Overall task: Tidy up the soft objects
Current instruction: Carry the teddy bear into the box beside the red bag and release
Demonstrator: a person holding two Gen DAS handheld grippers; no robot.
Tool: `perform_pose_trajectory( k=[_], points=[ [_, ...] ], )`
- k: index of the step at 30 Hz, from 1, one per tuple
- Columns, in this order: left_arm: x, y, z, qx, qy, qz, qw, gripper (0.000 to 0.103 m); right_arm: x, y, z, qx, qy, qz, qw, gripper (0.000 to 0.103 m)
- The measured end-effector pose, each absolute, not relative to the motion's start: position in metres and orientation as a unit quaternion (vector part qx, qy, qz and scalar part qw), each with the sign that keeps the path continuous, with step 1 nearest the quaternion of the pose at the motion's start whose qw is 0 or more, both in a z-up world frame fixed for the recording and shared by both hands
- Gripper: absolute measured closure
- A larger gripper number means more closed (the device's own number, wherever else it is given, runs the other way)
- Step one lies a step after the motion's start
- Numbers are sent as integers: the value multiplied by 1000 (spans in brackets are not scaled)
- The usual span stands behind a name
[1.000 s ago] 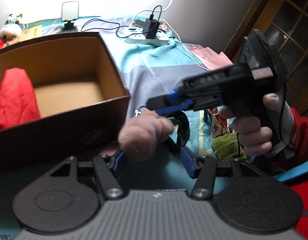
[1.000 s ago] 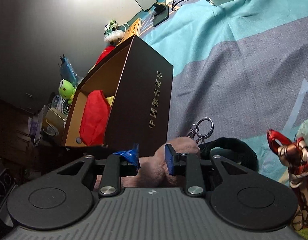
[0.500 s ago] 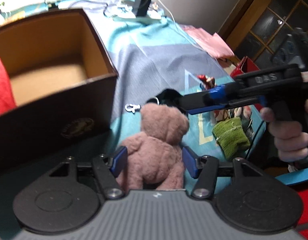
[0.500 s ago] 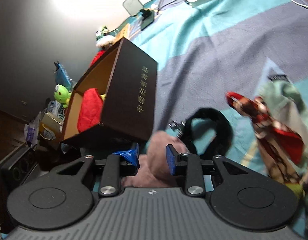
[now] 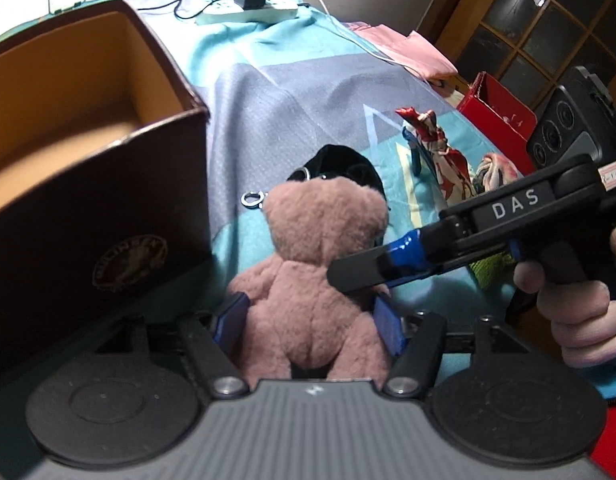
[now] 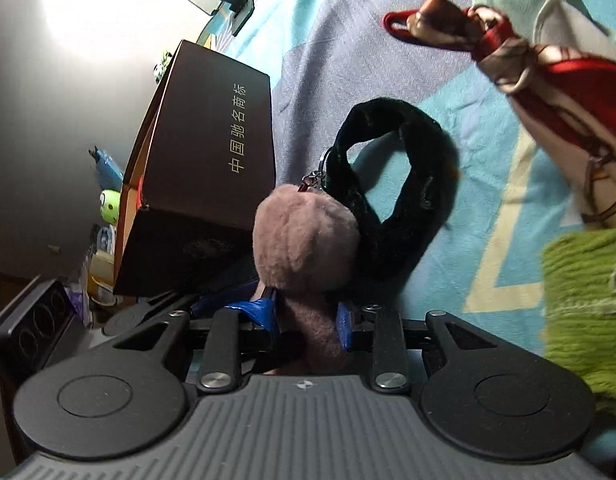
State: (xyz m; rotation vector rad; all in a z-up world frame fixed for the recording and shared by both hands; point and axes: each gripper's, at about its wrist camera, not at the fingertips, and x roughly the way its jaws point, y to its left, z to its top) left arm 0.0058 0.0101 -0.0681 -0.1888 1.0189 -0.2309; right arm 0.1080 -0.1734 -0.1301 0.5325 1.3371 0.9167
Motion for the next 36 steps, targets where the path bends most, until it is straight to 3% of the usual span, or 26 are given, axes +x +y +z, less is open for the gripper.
perform_pose_trajectory(
  k=[2, 3, 9, 15, 22, 27, 36],
  points=[
    [3, 10, -62, -96, 476, -117, 866, 38, 102, -172, -121, 223, 575, 415, 669, 93],
    [0, 9, -56, -99, 469, -132, 868, 46, 100, -172, -117, 226, 570, 426, 666, 94],
    [-13, 12, -18, -89, 427, -139, 889, 46, 83, -174, -74, 227, 516, 444, 697, 94],
    [-20, 31, 59, -82, 318, -146, 933, 45, 80, -181, 4, 228, 398, 493, 739, 94],
    [-14, 79, 124, -47, 229, -76, 969, 45, 107, -117, 67, 206, 306, 551, 749, 94],
    [0, 128, 109, -67, 248, -17, 966, 45, 129, -47, 70, 156, 315, 561, 749, 94],
    [27, 174, 4, -156, 369, 28, 916, 45, 139, 40, -1, 9, 424, 518, 743, 94]
  ],
)
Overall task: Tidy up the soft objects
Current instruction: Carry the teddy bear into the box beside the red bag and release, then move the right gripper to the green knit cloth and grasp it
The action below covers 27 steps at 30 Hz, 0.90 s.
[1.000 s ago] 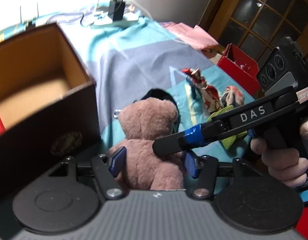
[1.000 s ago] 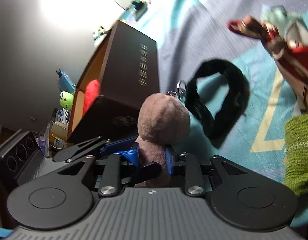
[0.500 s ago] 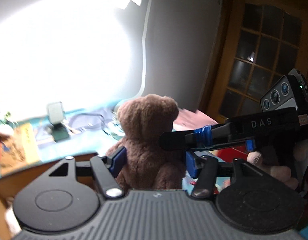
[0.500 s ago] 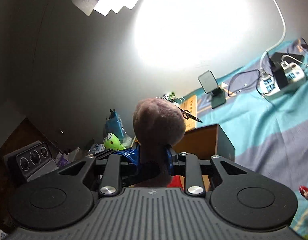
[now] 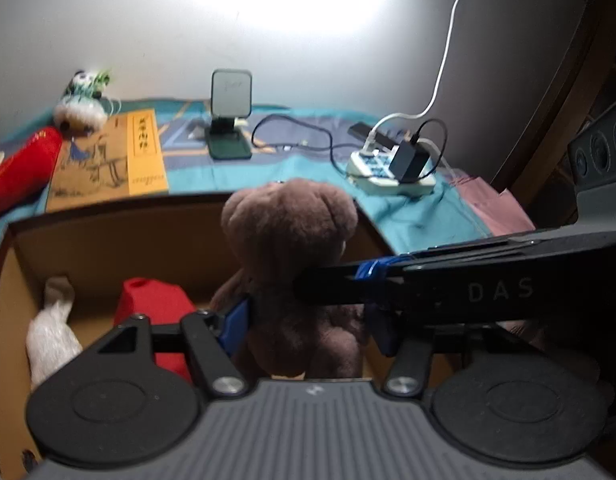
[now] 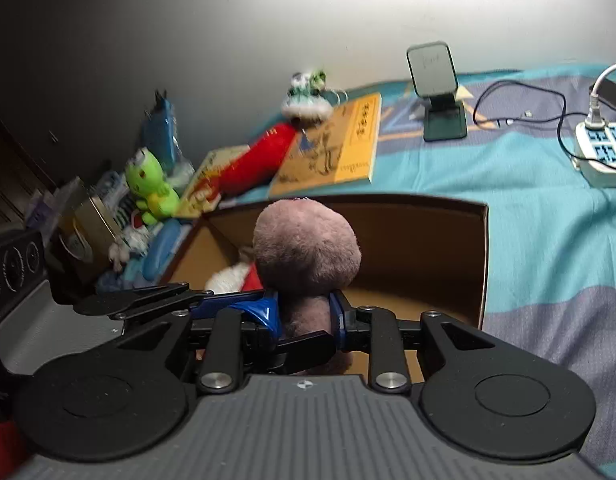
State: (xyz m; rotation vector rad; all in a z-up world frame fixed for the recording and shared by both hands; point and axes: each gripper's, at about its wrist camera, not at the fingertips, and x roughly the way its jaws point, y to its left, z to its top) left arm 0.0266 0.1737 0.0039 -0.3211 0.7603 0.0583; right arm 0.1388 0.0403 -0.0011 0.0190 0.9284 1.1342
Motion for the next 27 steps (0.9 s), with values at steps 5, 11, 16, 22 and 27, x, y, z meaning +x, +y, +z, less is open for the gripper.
perform_pose_trajectory(
  k=[5, 11, 16, 22, 27],
  points=[
    [28, 188, -24, -175, 423, 42, 888, 45, 130, 58, -31, -24, 464, 496, 734, 93],
    [10, 193, -14, -178, 413, 51, 892, 27, 128, 52, -34, 18, 464, 488, 739, 90],
    [-14, 181, 15, -167, 377, 50, 910, 27, 115, 12, -11, 68, 415, 515, 747, 90],
    [-24, 125, 49, -119, 344, -13, 931, 27, 103, -60, 5, 117, 376, 522, 757, 90],
    [-11, 65, 51, -117, 339, -115, 926, 27, 108, -147, 4, 163, 377, 474, 779, 90]
  ],
)
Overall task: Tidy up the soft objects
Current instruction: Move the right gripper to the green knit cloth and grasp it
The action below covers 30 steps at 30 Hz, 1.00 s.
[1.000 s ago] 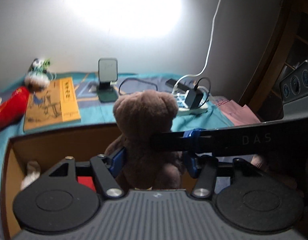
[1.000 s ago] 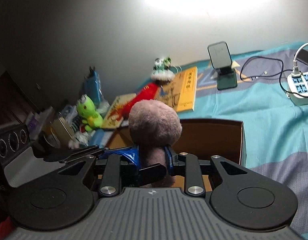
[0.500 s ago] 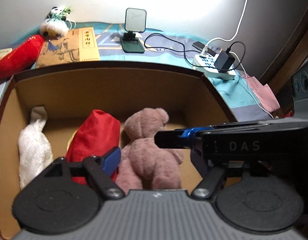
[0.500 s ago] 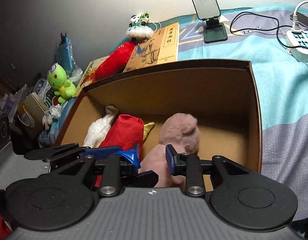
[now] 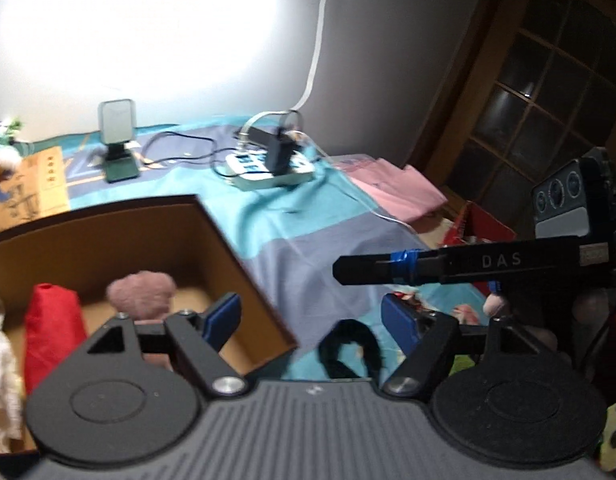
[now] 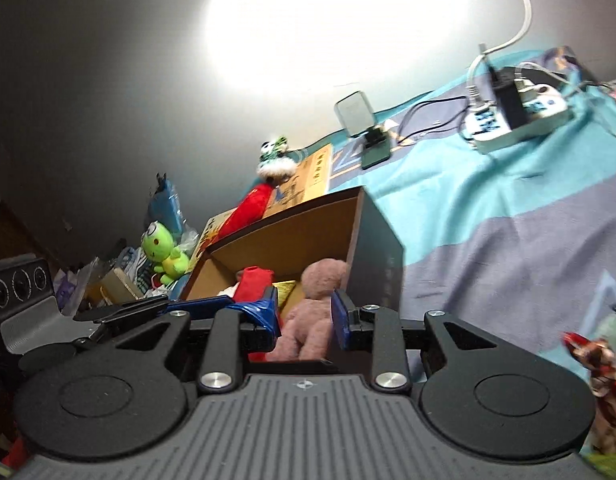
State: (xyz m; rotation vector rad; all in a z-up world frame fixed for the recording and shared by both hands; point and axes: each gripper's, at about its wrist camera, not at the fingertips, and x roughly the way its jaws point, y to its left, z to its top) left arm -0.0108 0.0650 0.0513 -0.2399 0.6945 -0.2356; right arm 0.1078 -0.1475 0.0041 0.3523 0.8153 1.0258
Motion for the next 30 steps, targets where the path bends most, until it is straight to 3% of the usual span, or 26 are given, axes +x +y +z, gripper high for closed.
perform_pose_trajectory(
  k=[9, 18, 23, 25, 28, 30],
  points=[
    [36, -51, -5, -115, 432, -250, 859, 27, 116, -301, -13, 181, 426, 354, 812, 90],
    [70, -112, -75, -132, 532, -258, 796, 26, 108, -321, -72, 152, 539, 355, 749, 90],
    [74, -116, -83, -141, 546, -242, 789, 58, 111, -319, -103, 167, 566, 342, 731, 94],
    [73, -116, -84, -140, 548, -233, 791, 75, 115, -318, -110, 179, 572, 339, 725, 96],
    [71, -115, -80, -135, 540, -228, 799, 88, 117, -317, -109, 187, 571, 349, 719, 99],
    [68, -112, -76, -130, 531, -229, 806, 92, 117, -315, -105, 188, 568, 358, 716, 100]
  ],
)
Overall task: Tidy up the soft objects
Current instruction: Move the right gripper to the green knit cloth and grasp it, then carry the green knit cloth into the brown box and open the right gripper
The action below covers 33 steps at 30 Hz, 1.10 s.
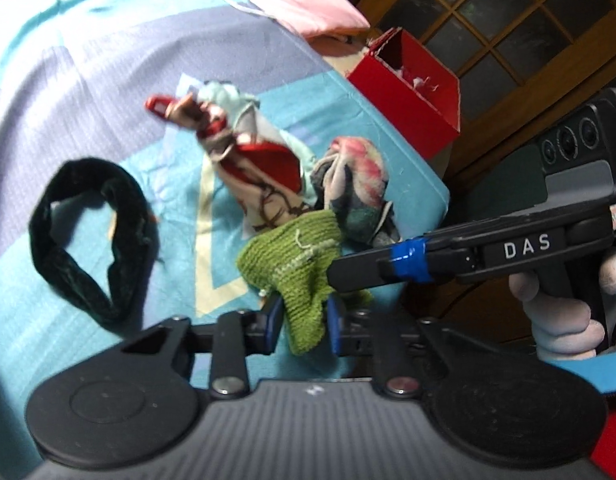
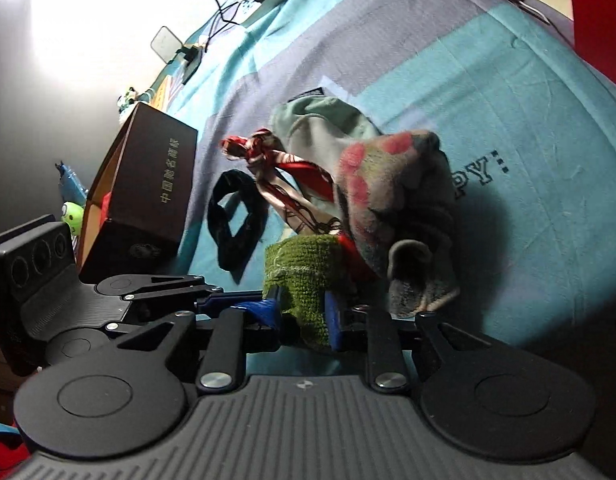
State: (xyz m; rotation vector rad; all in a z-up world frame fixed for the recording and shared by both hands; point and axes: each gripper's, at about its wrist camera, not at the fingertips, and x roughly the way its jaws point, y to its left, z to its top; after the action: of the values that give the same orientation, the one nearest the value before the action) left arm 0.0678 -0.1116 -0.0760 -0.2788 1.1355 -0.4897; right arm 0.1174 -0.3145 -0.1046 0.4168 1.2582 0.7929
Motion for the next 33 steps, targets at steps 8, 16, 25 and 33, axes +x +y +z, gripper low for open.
perform_pose_trajectory(
  k=[8, 16, 25, 33],
  points=[
    [46, -76, -38, -127, 482, -220, 838, 97, 111, -286, -71, 185, 542, 409, 711, 101],
    [8, -10, 16, -124, 413, -172, 886, 97, 112, -221, -28, 180, 494, 482, 700, 101],
    [-37, 75, 65, -122, 348, -89, 925, 97, 103, -124, 19, 155, 443, 568, 676, 101],
    [-43, 166, 99, -107, 310, -1, 945, 98, 100, -21, 47, 144, 394, 605, 676, 101]
  ],
)
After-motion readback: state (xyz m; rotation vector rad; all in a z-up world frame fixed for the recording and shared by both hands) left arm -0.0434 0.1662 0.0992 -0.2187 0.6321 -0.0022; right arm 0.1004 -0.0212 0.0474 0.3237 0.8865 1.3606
